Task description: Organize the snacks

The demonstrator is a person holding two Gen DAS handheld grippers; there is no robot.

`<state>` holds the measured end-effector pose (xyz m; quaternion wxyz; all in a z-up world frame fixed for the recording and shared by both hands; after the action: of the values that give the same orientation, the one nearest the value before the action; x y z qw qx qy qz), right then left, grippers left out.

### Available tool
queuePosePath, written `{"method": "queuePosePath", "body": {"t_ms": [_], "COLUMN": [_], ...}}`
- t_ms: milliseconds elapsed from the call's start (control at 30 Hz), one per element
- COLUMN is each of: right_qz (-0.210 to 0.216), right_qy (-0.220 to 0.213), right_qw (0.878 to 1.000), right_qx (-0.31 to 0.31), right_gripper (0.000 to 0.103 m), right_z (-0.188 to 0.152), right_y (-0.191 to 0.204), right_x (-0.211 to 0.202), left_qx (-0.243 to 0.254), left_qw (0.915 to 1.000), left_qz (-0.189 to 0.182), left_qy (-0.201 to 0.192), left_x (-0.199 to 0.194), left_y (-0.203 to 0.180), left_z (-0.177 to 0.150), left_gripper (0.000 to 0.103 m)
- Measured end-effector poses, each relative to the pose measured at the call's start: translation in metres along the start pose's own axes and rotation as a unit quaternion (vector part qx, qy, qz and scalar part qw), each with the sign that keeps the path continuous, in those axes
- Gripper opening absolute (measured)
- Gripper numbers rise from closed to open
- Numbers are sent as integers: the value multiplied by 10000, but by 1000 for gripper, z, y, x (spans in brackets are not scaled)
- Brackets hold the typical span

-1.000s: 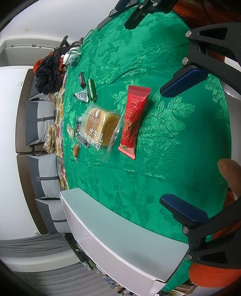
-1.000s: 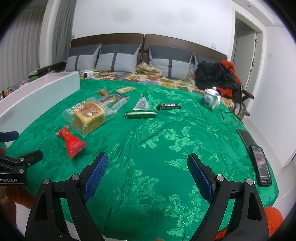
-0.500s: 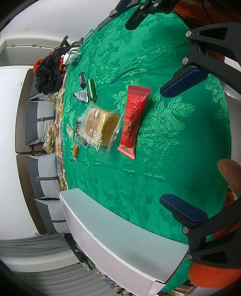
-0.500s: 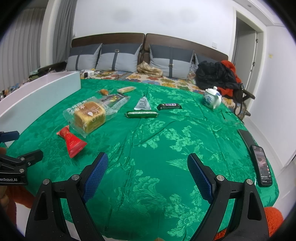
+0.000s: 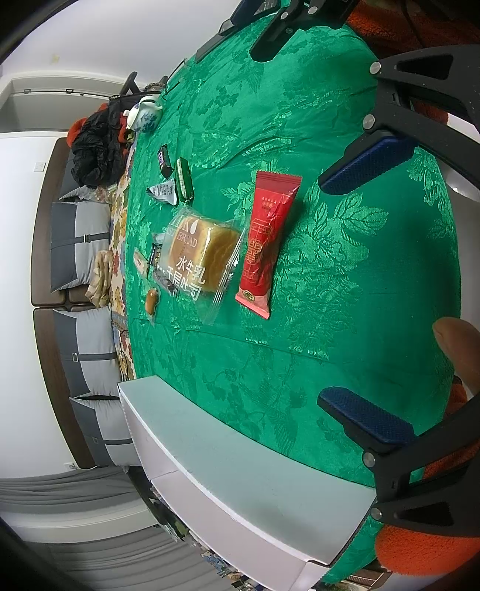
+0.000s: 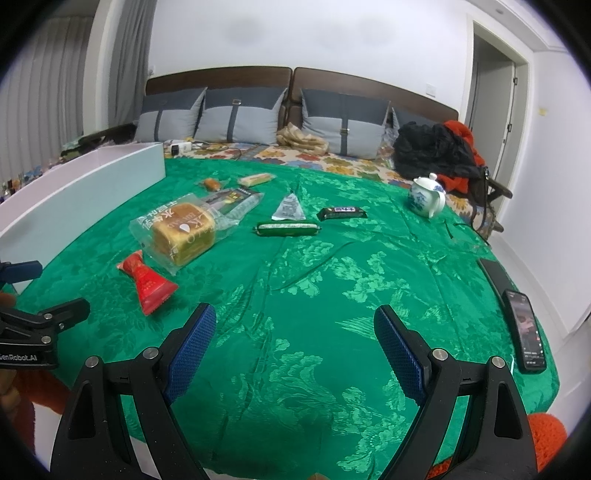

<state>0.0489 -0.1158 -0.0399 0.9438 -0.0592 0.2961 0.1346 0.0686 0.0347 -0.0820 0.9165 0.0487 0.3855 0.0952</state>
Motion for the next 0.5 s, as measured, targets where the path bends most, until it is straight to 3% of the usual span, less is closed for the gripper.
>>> {"method": "queuePosePath", "body": {"t_ms": [500], "right_qz": [61], "right_qy": [21], "right_qw": [10000], "right_qx": [-3], "right_gripper": [90], "right_z": [0], "right_y": [1], "right_x": [-2], "left_qx": [-6], "left_qw": [10000], "left_qz": [-12], "left_qy": [16], "left_x": [0], "left_y": [-1], "left_z": [-1], "left_gripper": [103]}}
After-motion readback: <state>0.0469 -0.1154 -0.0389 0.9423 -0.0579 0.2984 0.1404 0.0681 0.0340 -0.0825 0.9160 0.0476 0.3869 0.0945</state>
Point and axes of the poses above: each gripper's, at about its wrist camera, not at the fingertips, and x roughly the way its jaws point, y to its left, z to its top, the point moved 9 cm from there along x, roughly the way its jaws point, and after that the axes turned 10 degrees about z, right-handed, at the moved point
